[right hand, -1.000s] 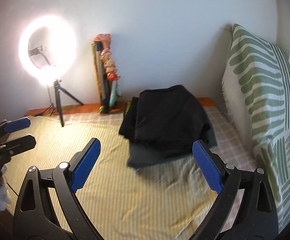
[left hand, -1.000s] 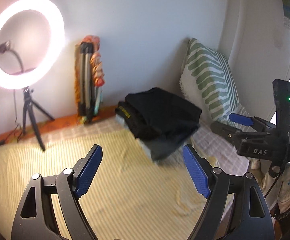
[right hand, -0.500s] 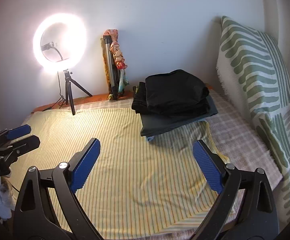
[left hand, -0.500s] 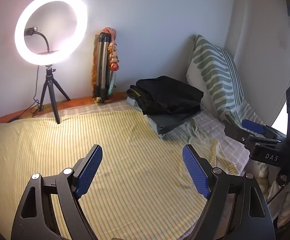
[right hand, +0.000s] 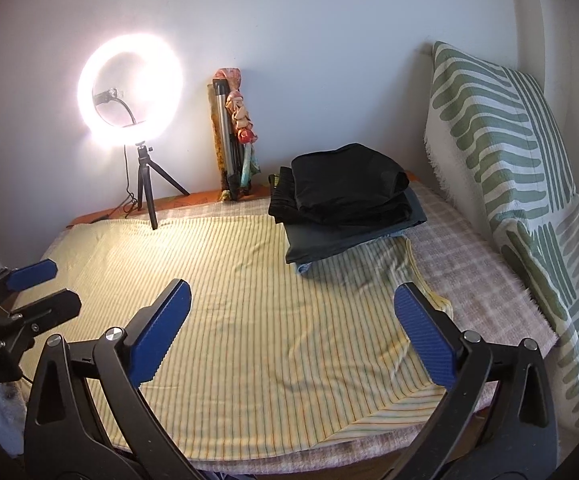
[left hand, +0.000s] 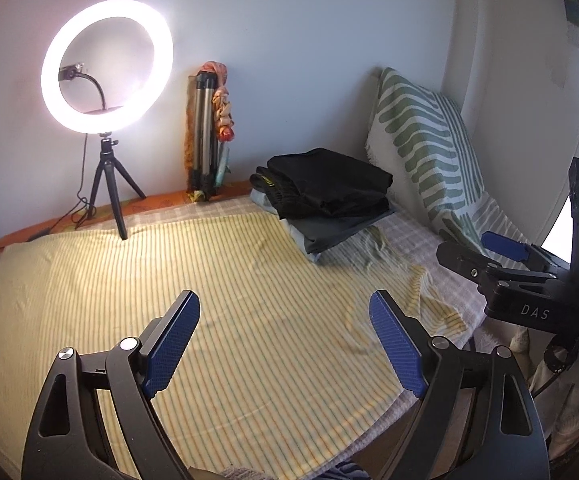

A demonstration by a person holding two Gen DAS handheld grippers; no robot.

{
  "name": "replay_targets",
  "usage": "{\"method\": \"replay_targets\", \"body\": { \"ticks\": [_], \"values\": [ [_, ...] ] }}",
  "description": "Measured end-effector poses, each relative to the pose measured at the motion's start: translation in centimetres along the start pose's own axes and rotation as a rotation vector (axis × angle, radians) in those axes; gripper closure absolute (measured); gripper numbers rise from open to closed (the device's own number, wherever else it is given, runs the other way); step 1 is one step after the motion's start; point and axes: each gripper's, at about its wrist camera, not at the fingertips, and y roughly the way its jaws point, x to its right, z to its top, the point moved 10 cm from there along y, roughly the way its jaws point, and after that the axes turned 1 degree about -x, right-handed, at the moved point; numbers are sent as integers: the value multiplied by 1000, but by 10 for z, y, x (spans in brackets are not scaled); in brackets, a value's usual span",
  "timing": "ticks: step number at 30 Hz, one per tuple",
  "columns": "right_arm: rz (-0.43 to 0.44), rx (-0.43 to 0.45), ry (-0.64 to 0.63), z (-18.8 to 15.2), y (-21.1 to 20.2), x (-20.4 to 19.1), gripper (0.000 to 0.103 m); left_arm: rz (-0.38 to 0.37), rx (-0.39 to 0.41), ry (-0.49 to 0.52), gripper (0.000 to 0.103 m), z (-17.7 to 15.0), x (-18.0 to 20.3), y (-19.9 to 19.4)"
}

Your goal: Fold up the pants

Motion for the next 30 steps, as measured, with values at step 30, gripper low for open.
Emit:
{"method": "replay_targets", "body": {
  "ticks": [30],
  "values": [
    [-3,12,-27,2,-9,-9,0,118,59,21,2,8,-5,-23]
  ]
}}
